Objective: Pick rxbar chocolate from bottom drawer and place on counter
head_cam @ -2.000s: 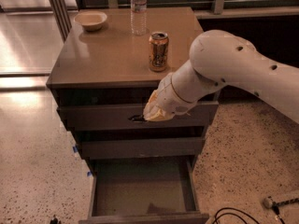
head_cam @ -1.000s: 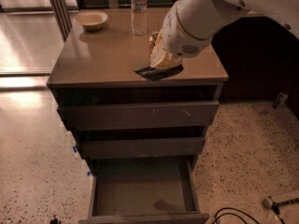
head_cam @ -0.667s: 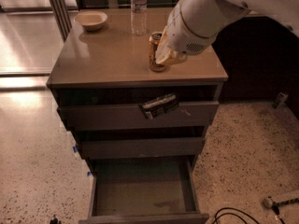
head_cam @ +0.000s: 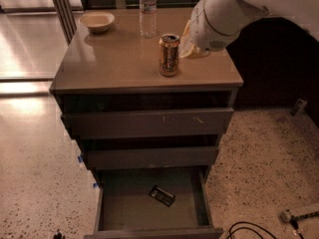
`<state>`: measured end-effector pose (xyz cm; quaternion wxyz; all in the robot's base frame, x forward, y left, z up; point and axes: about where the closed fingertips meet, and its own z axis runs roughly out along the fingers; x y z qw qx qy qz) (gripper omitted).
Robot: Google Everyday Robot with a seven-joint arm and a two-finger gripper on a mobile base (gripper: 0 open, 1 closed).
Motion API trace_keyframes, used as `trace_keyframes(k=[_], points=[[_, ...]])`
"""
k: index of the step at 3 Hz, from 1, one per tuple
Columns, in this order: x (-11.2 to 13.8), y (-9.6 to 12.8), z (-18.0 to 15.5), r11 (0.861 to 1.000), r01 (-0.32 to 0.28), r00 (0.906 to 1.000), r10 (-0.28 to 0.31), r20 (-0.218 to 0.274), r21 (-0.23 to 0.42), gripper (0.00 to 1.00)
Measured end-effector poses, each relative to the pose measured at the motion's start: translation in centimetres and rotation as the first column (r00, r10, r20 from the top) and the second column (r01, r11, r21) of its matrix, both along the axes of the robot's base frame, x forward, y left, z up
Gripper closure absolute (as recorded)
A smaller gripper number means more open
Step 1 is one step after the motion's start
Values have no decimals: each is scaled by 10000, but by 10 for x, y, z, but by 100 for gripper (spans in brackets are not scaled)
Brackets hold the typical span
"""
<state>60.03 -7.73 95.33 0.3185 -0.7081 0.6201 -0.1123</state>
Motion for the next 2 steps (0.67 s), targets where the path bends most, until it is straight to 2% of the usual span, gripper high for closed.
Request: trace_keyframes(k=[2], points=[[0, 0, 0, 10000, 1, 10000, -1, 3, -2, 50]])
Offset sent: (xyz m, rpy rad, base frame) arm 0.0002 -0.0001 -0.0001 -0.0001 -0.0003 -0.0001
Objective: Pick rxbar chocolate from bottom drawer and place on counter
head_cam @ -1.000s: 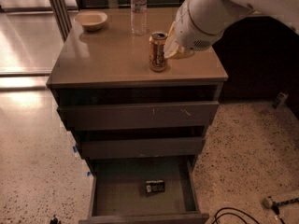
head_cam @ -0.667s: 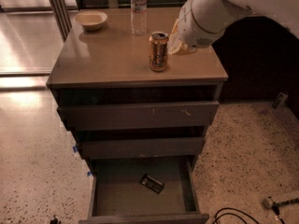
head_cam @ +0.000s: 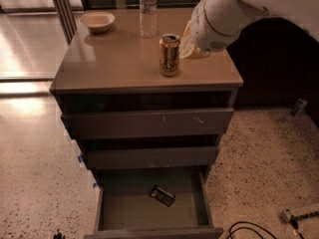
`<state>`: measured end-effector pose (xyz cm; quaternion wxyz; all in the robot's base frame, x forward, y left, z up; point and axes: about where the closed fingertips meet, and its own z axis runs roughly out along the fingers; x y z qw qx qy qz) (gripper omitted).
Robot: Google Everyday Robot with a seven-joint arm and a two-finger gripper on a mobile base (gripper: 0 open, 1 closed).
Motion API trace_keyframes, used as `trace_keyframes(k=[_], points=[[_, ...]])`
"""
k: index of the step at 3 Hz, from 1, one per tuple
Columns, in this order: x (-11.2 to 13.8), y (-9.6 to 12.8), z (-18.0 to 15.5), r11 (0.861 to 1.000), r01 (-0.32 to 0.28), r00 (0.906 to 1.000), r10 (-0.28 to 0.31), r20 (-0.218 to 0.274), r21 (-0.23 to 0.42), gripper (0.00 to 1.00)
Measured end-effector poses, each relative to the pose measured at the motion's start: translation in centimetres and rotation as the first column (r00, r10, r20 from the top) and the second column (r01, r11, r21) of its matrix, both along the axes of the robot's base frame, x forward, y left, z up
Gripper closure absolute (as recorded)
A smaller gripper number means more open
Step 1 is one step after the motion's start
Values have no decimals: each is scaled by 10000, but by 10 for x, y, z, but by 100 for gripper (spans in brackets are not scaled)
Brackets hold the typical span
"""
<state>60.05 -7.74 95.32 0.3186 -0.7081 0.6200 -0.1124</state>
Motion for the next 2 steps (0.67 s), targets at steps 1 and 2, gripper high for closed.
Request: trace_keyframes(k=[1, 2], points=[[0, 0, 0, 10000, 0, 10000, 0, 0, 0, 27], [0, 0, 0, 10000, 0, 10000, 0, 0, 0, 3]])
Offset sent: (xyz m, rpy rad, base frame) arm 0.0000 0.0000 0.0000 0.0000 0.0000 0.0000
